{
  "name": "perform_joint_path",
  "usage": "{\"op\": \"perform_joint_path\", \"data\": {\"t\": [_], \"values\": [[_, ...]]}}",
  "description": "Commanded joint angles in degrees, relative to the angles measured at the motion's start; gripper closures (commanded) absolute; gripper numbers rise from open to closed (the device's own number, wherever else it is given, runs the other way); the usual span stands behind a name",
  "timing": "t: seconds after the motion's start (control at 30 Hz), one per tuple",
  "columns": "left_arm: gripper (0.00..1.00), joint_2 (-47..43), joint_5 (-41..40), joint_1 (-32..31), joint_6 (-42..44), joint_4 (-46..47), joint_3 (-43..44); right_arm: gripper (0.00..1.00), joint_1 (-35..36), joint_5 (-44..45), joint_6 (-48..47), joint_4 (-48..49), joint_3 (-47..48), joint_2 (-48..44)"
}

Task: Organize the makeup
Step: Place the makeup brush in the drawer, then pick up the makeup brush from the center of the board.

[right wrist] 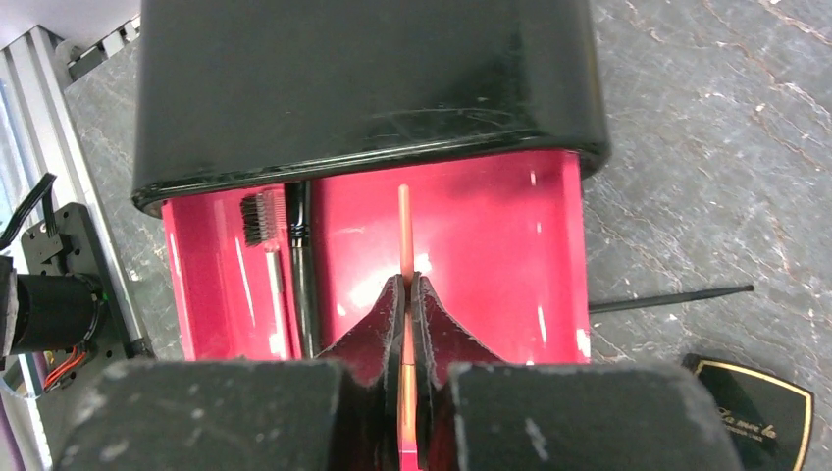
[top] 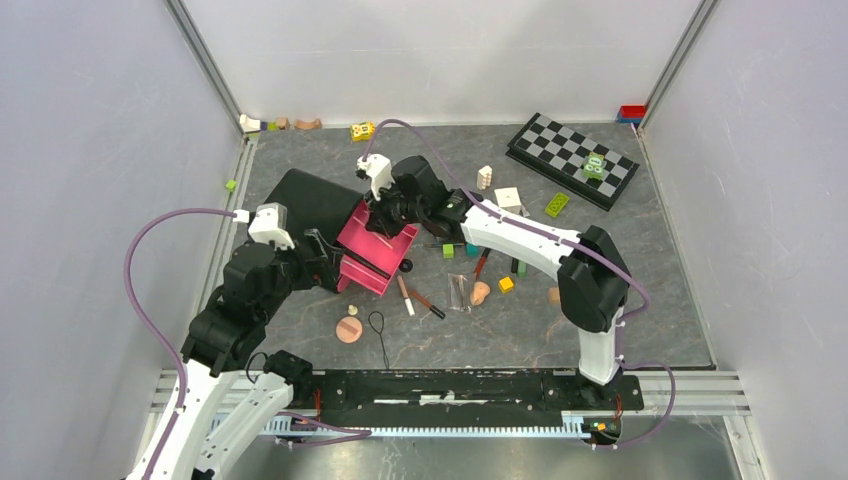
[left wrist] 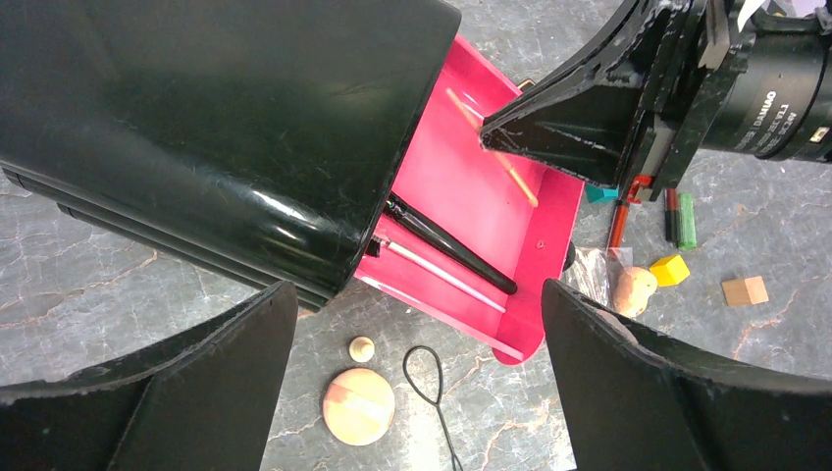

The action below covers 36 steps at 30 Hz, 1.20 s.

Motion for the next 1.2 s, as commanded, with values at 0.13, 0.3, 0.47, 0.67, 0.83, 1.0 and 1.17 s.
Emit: {"op": "perform_joint_path", "data": {"t": [0.13,0.3,0.47,0.67,0.83,1.0,1.17], "values": [[0.0,-0.22,0.24,0.29,0.98,2.49,-0.07,0.84,0.52,-1.69,-1.51,0.89,3.66,0.53],[0.0,-0.19,0.43,0.26,1.07,2.51,-0.03,0.76,0.52,0.52,-2.3,0.0,3.64,-1.04],[0.0,-0.29,0.42,0.29,1.07,2.51,-0.03,0.73,0.4,2.94,-2.8,-1.04,3.44,-2.77],[0.0,-0.29,0.48,0.3,1.07,2.51,-0.03,0.73,-0.65,10.56,-1.09,-1.97,3.98,-4.41],[0.0,-0.27,0.51,0.29,1.07,2.51,-0.03,0.72,-3.36,14.58,4.08,0.16,2.19,-6.44],[0.0,-0.24,0.54,0.26,1.07,2.54,-0.03,0.68,-9.16,17.51,14.24,1.72,-0.4,-6.11],[0.0,-0.77,0.45,0.26,0.98,2.55,-0.11,0.68,-13.15,10.71,18.5,-3.58,5.85,3.11]]}}
